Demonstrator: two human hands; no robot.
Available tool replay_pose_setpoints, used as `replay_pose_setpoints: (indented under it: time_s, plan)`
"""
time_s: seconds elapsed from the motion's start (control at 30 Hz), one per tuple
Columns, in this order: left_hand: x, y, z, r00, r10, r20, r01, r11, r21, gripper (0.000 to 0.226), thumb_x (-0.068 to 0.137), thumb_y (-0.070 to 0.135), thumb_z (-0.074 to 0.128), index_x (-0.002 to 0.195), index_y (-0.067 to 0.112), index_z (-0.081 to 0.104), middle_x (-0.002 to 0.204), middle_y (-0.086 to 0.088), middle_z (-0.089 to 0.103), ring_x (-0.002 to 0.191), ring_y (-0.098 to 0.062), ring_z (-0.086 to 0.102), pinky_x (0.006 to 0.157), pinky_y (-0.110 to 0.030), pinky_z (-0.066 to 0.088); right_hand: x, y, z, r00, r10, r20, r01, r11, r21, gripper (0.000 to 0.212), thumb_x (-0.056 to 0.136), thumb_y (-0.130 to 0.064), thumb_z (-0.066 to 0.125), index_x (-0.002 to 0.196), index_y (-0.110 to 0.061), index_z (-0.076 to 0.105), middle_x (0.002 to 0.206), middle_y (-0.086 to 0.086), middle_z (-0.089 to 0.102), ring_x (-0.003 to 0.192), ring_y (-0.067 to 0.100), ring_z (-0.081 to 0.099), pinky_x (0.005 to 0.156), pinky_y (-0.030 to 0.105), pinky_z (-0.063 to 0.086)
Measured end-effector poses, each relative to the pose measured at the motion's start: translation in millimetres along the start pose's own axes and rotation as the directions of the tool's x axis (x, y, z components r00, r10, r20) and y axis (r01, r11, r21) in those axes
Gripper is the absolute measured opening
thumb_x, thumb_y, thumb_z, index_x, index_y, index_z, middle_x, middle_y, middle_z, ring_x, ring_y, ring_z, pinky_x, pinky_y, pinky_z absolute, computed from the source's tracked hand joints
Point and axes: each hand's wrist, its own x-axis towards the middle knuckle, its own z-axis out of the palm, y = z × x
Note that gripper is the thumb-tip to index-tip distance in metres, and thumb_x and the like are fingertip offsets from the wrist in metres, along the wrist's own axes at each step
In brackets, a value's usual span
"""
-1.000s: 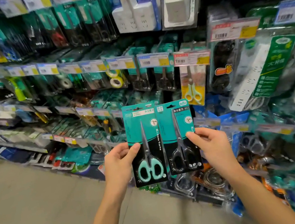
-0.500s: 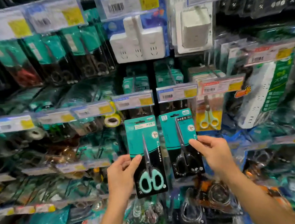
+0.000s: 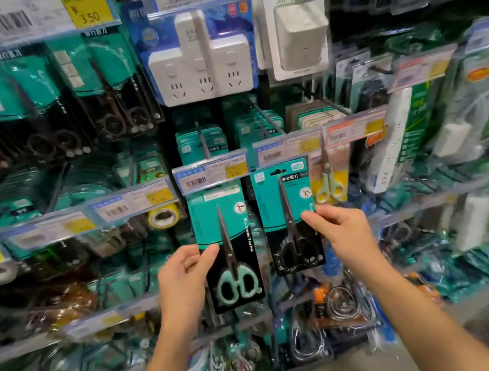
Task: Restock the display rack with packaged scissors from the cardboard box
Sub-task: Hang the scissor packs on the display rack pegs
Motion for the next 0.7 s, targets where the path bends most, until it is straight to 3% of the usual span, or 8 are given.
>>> replay_pose_setpoints:
  time_s: [0.17, 0.3, 0.4, 0.7]
  plan:
    - [3.5, -2.6, 4.7, 0.999, 0.028, -0.014, -0.028, 0.999, 0.015, 0.006, 0.083, 0.034, 0.077, 0.080, 0.030, 0.073, 0.082, 0.005, 0.078, 0.080, -0.010, 0.074, 0.082, -0.041, 0.057, 10.1, 0.8, -1.5, 0.999, -0.024, -0.030, 0.025, 0.999, 0.030, 0.019, 0.089, -0.019, 0.069, 0.102, -0.007, 0.076, 0.092, -0.007, 0.077, 0.088, 0.002, 0.071, 0.069, 0.011, 0.052]
    - [4.5, 1.6, 7.1, 0.999, 0.043, -0.014, -0.043, 0.999, 0.012, 0.005, 0.081, 0.032, 0.077, 0.079, 0.029, 0.074, 0.081, 0.002, 0.078, 0.080, -0.016, 0.075, 0.083, -0.047, 0.058, 19.2, 2.8, -0.5, 0.999, -0.020, -0.031, 0.020, 1.000, 0.020, 0.020, 0.088, -0.017, 0.071, 0.107, -0.012, 0.073, 0.091, -0.016, 0.073, 0.081, -0.010, 0.067, 0.067, 0.004, 0.048]
    - [3.7, 4.2, 8.5, 0.999, 0.046, -0.023, -0.046, 0.999, 0.010, 0.006, 0.082, 0.030, 0.077, 0.078, 0.027, 0.074, 0.080, 0.000, 0.078, 0.080, -0.019, 0.075, 0.083, -0.049, 0.058, 15.6, 17.4, -3.2, 1.000, 0.003, 0.015, -0.004, 0.999, 0.039, 0.015, 0.089, -0.012, 0.069, 0.103, -0.012, 0.074, 0.091, -0.013, 0.076, 0.086, -0.003, 0.070, 0.069, 0.009, 0.051]
    - [5.4, 15.1, 9.3, 0.994, 0.092, -0.055, -0.089, 0.994, 0.058, 0.006, 0.085, 0.026, 0.075, 0.080, 0.022, 0.075, 0.081, 0.003, 0.078, 0.078, -0.013, 0.074, 0.078, -0.038, 0.057, 33.9, 4.8, 3.5, 0.998, -0.028, 0.049, 0.019, 0.986, 0.166, 0.019, 0.089, -0.016, 0.070, 0.083, -0.032, 0.079, 0.090, -0.010, 0.077, 0.086, 0.003, 0.072, 0.069, 0.012, 0.053]
